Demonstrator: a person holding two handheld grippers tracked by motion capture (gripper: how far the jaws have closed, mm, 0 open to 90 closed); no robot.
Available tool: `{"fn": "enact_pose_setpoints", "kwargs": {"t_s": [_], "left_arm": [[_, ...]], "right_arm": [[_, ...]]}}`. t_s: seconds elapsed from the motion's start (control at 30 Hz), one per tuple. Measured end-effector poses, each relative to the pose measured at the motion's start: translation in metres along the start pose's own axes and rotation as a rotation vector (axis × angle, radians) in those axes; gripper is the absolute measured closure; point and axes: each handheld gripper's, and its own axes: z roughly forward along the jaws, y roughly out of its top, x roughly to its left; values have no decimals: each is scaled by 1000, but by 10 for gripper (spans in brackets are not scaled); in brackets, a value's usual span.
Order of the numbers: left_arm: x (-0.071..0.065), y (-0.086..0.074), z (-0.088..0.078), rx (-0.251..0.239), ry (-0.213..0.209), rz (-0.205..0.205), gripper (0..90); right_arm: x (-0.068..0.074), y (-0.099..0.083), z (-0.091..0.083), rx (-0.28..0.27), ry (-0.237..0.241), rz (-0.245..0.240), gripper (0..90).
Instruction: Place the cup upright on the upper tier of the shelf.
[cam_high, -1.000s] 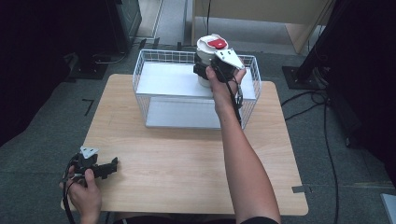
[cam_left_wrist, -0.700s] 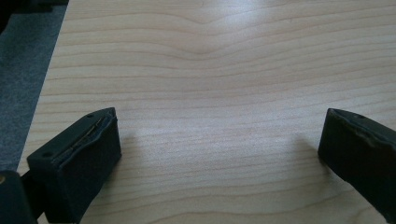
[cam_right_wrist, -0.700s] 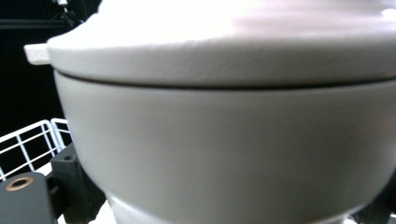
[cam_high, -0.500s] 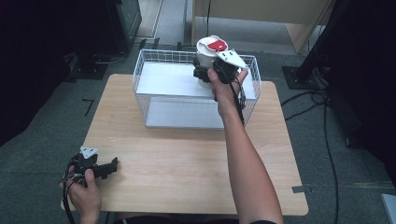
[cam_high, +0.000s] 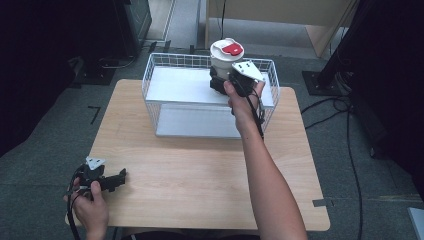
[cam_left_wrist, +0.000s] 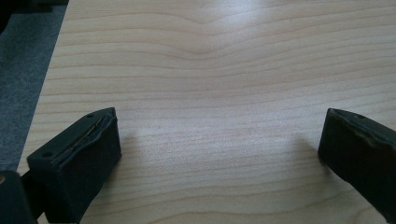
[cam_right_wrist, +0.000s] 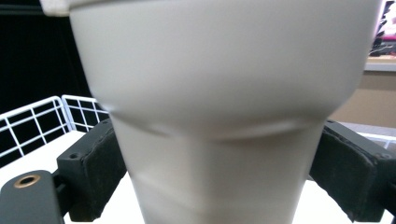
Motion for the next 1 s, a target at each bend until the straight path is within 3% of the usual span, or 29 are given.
{"fn": "enact_pose_setpoints", "kwargs": {"t_s": [0.13, 0.47, 0.6, 0.73, 0.93, 1.0], "left_arm": [[0, 0, 0, 0, 0, 0, 0], [0, 0, 0, 1, 0, 2, 0], [0, 0, 0, 1, 0, 1, 0], [0, 0, 0, 2, 1, 4, 0], [0, 0, 0, -1, 1, 1, 0], [0, 0, 0, -1, 1, 1, 0]], "right_arm": [[-2, -4, -5, 23, 21, 19, 0], [-6, -24, -24, 62, 47, 5, 0], [-8, -30, -33, 62, 53, 0, 0], [-12, -39, -47, 57, 41, -39, 0], [-14, -47, -63, 50, 49, -41, 0], [-15, -52, -72, 40, 35, -68, 0]]}}
